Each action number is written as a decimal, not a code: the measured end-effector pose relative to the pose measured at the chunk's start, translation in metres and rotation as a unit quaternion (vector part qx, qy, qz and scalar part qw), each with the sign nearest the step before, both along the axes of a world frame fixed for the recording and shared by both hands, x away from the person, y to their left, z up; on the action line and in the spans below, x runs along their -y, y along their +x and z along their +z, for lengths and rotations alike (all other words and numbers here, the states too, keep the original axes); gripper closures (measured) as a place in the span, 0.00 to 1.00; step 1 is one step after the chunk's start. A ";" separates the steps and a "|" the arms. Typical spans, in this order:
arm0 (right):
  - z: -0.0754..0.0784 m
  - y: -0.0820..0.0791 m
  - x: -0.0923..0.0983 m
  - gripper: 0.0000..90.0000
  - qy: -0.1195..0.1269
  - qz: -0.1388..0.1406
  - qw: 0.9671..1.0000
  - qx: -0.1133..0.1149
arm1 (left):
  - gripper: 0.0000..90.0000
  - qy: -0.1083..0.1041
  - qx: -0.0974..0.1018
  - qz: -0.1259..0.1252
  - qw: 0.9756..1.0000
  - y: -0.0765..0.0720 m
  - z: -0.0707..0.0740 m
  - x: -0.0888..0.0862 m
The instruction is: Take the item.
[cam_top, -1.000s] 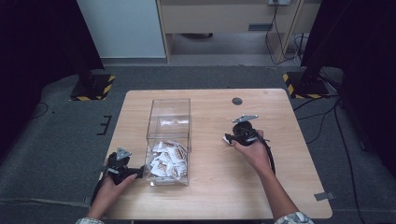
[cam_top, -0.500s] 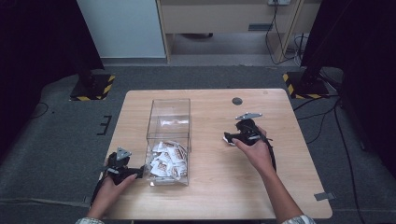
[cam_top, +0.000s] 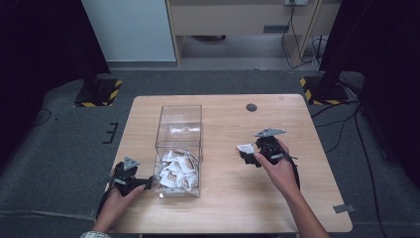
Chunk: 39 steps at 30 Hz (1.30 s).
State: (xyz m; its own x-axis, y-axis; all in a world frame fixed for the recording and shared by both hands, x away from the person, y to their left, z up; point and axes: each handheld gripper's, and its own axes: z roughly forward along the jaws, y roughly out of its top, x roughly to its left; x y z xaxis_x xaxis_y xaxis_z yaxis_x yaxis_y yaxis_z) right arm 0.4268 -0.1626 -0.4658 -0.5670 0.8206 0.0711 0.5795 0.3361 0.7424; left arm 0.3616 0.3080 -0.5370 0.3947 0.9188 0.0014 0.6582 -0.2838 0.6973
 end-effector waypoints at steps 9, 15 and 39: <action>-0.015 -0.025 0.012 0.10 0.001 -0.001 1.000 -0.004 | 0.00 0.000 0.000 0.000 1.000 0.000 0.000 0.000; -0.026 -0.037 0.017 0.09 0.003 -0.002 1.000 -0.010 | 0.00 0.000 0.000 0.000 1.000 0.000 0.000 0.000; -0.062 -0.051 0.016 0.06 -0.041 -0.002 0.998 -0.045 | 0.00 0.000 0.000 0.001 1.000 0.000 0.000 0.000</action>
State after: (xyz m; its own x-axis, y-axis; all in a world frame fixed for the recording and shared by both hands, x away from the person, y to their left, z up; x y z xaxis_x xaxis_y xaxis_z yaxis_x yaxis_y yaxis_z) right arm 0.3760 -0.1785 -0.5279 -0.5584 0.8279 0.0532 0.6434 0.3916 0.6578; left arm 0.3616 0.3079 -0.5370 0.3937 0.9192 0.0012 0.6585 -0.2829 0.6973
